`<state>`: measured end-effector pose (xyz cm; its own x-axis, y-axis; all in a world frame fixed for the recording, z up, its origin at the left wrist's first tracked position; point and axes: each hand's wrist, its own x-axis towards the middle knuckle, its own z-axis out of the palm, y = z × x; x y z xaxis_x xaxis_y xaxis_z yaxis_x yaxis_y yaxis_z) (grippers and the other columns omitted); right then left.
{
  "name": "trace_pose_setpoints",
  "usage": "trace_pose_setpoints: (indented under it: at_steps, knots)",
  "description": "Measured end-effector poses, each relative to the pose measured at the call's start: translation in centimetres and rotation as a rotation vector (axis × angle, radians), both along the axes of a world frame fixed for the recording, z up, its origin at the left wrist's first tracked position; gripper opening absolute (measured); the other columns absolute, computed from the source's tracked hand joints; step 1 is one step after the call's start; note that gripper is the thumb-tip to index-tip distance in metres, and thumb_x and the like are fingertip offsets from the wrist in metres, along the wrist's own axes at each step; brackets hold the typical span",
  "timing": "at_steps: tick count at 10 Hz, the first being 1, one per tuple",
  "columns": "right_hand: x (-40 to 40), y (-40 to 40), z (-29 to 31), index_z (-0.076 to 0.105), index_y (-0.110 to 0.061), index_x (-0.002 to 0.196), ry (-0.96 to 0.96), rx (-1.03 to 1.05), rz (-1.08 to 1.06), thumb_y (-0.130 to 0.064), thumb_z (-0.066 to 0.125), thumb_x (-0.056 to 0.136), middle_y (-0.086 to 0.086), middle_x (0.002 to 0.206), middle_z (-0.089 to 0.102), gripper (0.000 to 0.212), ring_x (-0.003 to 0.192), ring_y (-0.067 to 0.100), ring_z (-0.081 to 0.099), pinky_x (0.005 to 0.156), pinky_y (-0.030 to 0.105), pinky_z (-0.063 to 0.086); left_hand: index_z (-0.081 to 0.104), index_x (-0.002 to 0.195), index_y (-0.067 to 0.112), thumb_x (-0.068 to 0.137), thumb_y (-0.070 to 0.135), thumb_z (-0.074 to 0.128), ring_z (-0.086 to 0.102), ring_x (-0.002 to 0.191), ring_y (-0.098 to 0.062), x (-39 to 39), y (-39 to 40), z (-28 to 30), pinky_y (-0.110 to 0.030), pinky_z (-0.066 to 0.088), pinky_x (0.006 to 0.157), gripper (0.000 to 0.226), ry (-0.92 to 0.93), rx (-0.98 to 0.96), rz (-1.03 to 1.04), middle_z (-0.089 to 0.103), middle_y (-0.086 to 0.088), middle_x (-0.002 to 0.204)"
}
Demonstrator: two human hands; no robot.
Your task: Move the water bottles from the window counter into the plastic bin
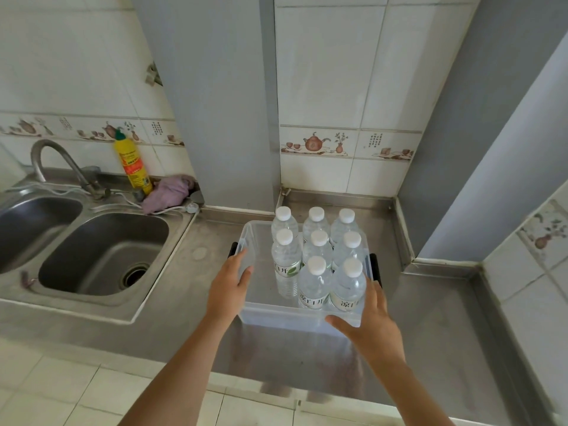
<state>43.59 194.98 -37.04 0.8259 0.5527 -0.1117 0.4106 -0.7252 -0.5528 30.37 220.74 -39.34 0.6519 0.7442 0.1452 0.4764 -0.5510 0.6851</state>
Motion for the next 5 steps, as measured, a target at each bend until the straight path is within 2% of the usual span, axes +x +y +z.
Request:
trace_pose_setpoints:
  at_steps: [2,3,4,5]
  knots:
    - [-0.2,0.2,0.8,0.01,-0.022,0.147,0.014,-0.023,-0.006,-0.068,0.066,0.067,0.002,0.158,0.015,0.108,0.123,0.03,0.053,0.088,0.047,0.052,0.042,0.145,0.013,0.1,0.04,0.042,0.059,0.118,-0.03,-0.2,-1.6,0.5,-0.043,0.052,0.091,0.052,0.121,0.118,0.056,0.055,-0.01,0.139]
    - [0.1,-0.3,2.0,0.012,-0.026,0.147,0.014,-0.06,0.036,-0.066,0.067,0.068,0.0,0.156,0.024,0.104,0.125,0.026,0.051,0.09,0.046,0.05,0.043,0.143,0.01,0.1,0.041,0.046,0.056,0.123,-0.032,-1.1,-2.1,1.2,-0.043,0.049,0.096,0.054,0.251,0.165,0.018,0.05,-0.014,0.144]
    - [0.7,-1.0,4.9,0.015,-0.031,0.145,-0.032,-0.11,0.067,-0.053,0.073,0.072,-0.002,0.148,0.038,0.096,0.118,0.023,0.057,0.088,0.043,0.05,0.065,0.114,0.006,0.091,0.022,0.065,0.069,0.092,-0.034,-1.9,-2.0,3.2,-0.042,0.055,0.075,0.028,0.138,0.304,0.01,0.071,-0.014,0.109]
    - [0.6,-0.9,8.2,0.035,-0.031,0.138,-0.221,-0.13,0.078,-0.038,0.068,0.082,-0.004,0.136,0.052,0.065,0.104,0.018,0.062,0.082,0.033,0.05,0.07,0.098,0.01,0.084,0.013,0.071,0.069,0.072,-0.029,-2.0,-1.5,6.4,-0.039,0.056,0.061,0.014,-0.035,0.433,-0.028,0.074,-0.007,0.084]
